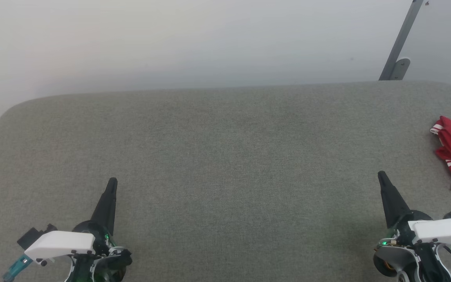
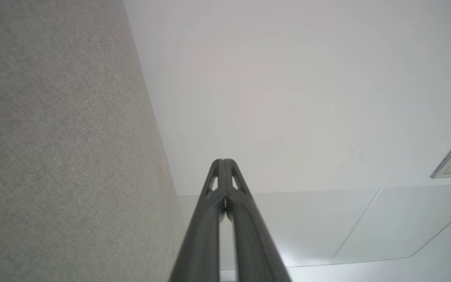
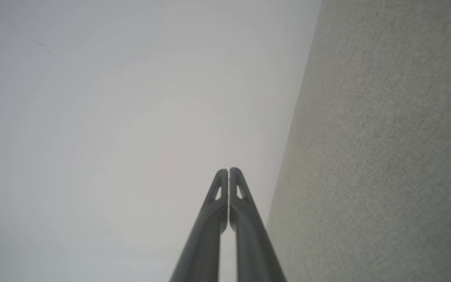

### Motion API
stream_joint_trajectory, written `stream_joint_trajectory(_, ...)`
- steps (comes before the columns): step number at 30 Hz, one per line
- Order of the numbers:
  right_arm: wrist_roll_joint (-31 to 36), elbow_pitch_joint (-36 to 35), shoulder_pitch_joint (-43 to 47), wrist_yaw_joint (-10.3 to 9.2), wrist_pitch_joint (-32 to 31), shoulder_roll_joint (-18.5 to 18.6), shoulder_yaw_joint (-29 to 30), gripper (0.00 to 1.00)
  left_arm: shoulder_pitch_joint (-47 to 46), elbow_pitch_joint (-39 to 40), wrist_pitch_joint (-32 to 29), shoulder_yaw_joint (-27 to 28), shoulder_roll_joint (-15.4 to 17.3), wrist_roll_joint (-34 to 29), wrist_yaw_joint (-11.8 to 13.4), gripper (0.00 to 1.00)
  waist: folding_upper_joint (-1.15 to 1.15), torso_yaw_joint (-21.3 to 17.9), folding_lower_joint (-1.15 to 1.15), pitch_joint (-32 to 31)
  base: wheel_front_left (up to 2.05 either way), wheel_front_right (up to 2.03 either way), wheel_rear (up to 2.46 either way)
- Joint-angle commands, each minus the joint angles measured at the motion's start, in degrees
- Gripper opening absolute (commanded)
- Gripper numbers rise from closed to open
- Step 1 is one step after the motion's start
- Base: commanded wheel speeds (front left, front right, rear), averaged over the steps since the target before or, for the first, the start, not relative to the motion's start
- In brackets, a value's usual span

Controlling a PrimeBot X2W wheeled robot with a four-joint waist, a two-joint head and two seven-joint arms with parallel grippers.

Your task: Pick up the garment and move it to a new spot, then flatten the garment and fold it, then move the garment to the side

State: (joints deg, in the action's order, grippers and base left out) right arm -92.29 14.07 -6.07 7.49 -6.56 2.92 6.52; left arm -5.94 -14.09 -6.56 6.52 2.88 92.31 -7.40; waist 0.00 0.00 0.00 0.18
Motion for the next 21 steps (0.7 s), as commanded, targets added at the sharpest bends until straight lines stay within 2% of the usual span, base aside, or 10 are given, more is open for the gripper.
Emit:
stream_joint_trajectory(1,-0.2,-0.2,-0.3,0.00,-0.2,-0.2,0.1,0.00,-0.6,0.0,-0.2,0.0,-0.1,0.2,-0.2,0.00,0.00,0.0,0.00,0.0,0.00,0.00,0.00)
stream_joint_trajectory(21,-0.2,-0.2,-0.3,0.00,-0.2,-0.2,0.1,0.00,-0.6,0.0,-0.2,0.0,-0.1,0.2,-0.2,0.00,0.00,0.0,0.00,0.0,0.00,0.00,0.00)
